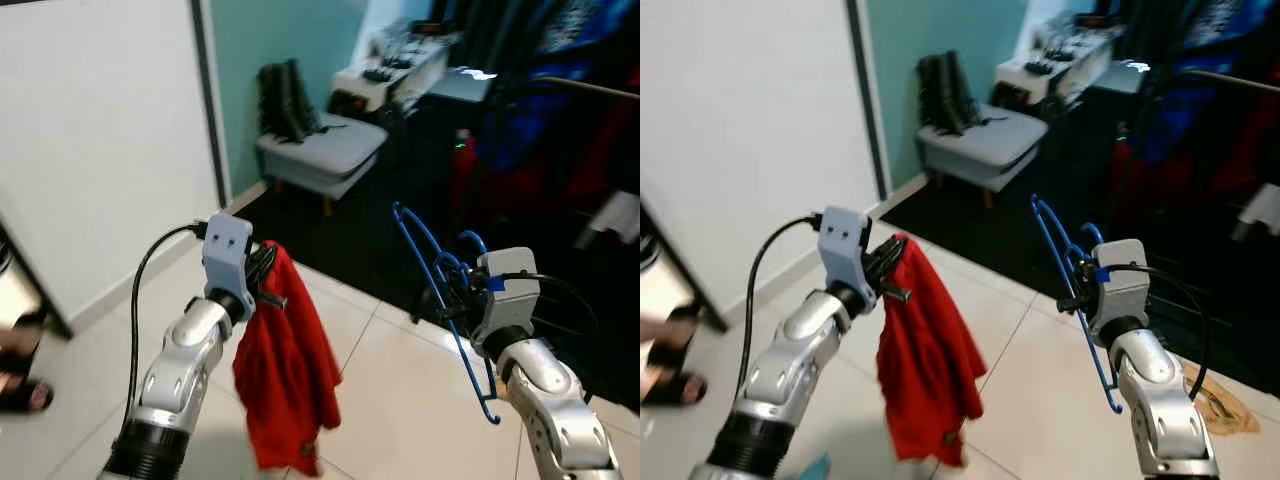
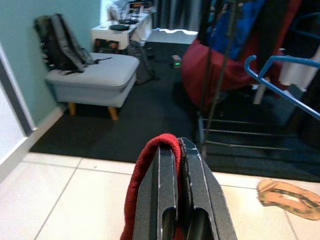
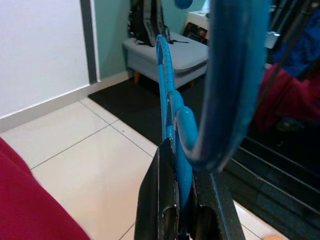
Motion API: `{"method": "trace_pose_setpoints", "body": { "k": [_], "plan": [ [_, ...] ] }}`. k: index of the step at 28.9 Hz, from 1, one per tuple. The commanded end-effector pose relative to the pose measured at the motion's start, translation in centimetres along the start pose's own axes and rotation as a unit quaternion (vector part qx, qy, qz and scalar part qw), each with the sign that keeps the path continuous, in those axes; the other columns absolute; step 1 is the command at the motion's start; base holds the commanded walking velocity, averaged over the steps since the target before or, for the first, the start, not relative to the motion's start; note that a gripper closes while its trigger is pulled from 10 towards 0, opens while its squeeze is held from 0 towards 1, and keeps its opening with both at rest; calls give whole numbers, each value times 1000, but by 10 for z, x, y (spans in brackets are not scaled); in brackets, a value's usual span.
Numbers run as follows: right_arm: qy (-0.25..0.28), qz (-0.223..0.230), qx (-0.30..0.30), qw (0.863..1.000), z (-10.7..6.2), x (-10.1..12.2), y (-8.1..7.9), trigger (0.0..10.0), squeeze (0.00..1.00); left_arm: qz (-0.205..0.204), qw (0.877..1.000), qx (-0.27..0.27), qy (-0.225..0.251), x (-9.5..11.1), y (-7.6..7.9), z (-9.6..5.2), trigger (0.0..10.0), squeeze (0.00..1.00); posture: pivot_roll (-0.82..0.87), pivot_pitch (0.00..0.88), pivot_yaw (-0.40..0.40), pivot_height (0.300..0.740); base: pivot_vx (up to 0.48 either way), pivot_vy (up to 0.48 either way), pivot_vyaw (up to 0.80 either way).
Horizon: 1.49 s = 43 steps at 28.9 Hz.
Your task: Hang hanger
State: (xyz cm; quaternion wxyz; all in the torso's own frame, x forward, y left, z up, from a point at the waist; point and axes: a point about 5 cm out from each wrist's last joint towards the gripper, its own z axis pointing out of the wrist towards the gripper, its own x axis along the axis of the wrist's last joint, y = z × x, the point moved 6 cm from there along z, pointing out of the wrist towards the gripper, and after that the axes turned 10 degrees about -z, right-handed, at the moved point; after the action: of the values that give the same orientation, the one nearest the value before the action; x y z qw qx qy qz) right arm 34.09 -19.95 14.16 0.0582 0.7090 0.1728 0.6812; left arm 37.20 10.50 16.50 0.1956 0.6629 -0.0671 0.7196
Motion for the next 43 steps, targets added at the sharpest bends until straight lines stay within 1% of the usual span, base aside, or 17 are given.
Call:
{"method": "trace_pose_setpoints", "body": {
  "k": [1, 8, 11, 14, 18, 22, 24, 26, 27, 29, 32, 34, 38, 39, 40, 42, 43],
  "plan": [
    [-4, -4, 12, 1000, 1, -2, -4, 10000, 0, 14, 1000, 8, 1, 1, -3, 0, 10000, 0, -41, 8, -4, 740, 0, 0, -769],
    [10, -16, 44, 999, 3, 5, -9, 10000, 0, 23, 999, 20, 8, 8, -8, 2, 10000, 0, -38, 6, -4, 740, 0, 0, -220],
    [24, -23, 59, 998, 7, 15, -3, 10000, 0, 46, 998, 36, 23, 28, -20, 9, 10000, 0, -34, 1, -4, 740, 0, -409, 0],
    [26, -23, 61, 998, 7, 16, -2, 10000, 0, 46, 998, 36, 26, 30, -21, 10, 10000, 0, -34, 1, -4, 740, 0, -469, 0],
    [33, -28, 95, 995, 5, 20, -11, 10000, 0, 51, 997, 43, 35, 39, -23, 15, 10000, 0, -35, 1, -2, 740, 0, -421, 0],
    [33, -36, 111, 993, 4, 22, -14, 10000, 0, 43, 997, 58, 37, 43, -26, 19, 10000, 0, -37, 3, -2, 740, 0, -71, 0],
    [32, -49, 123, 991, 2, 23, -13, 10000, 0, 27, 997, 71, 34, 47, -28, 24, 10000, 0, -36, 4, -2, 740, 0, 0, 0],
    [31, -60, 126, 990, 1, 26, -6, 10000, 0, -36, 996, 69, 42, 60, -24, 34, 10000, 0, -36, 6, -4, 740, 0, 0, 0],
    [32, -62, 126, 990, 1, 27, -4, 10000, 0, -51, 996, 60, 45, 65, -19, 38, 10000, 0, -36, 8, -3, 740, 0, 0, 0],
    [32, -63, 126, 990, 1, 28, -2, 10000, 0, -56, 996, 52, 46, 68, -16, 41, 10000, 0, -36, 8, -3, 740, 0, 0, 0],
    [39, -59, 137, 988, 1, 33, -3, 10000, 0, -26, 998, 7, 49, 79, 2, 50, 10000, 0, -37, 6, -2, 740, 0, 0, 0],
    [42, -58, 151, 986, -2, 34, -6, 10000, 0, -22, 999, 4, 49, 83, 5, 53, 10000, 0, -40, 4, 2, 740, 0, 0, 0],
    [40, -63, 174, 982, -6, 34, -10, 10000, 0, -23, 999, 8, 47, 86, 5, 57, 10000, 0, -41, 3, 2, 740, 0, 0, 0],
    [32, -76, 189, 979, -10, 31, -9, 10000, 0, -6, 999, 19, 45, 89, 4, 60, 10000, 0, -38, 3, -1, 740, 0, 0, 0],
    [32, -76, 189, 979, -10, 31, -9, 10000, 0, -6, 999, 19, 45, 89, 4, 60, 10000, 0, -38, 3, -1, 740, 0, 0, 0],
    [22, -82, 197, 977, -15, 27, -3, 10000, 0, -2, 998, 34, 47, 95, 3, 63, 10000, 0, -39, 2, -1, 740, 0, 0, 0],
    [12, -90, 202, 975, -20, 24, 5, 10000, 0, 3, 997, 52, 48, 102, 2, 65, 10000, 0, -39, 5, -3, 740, 0, 0, 0]
  ]
}}
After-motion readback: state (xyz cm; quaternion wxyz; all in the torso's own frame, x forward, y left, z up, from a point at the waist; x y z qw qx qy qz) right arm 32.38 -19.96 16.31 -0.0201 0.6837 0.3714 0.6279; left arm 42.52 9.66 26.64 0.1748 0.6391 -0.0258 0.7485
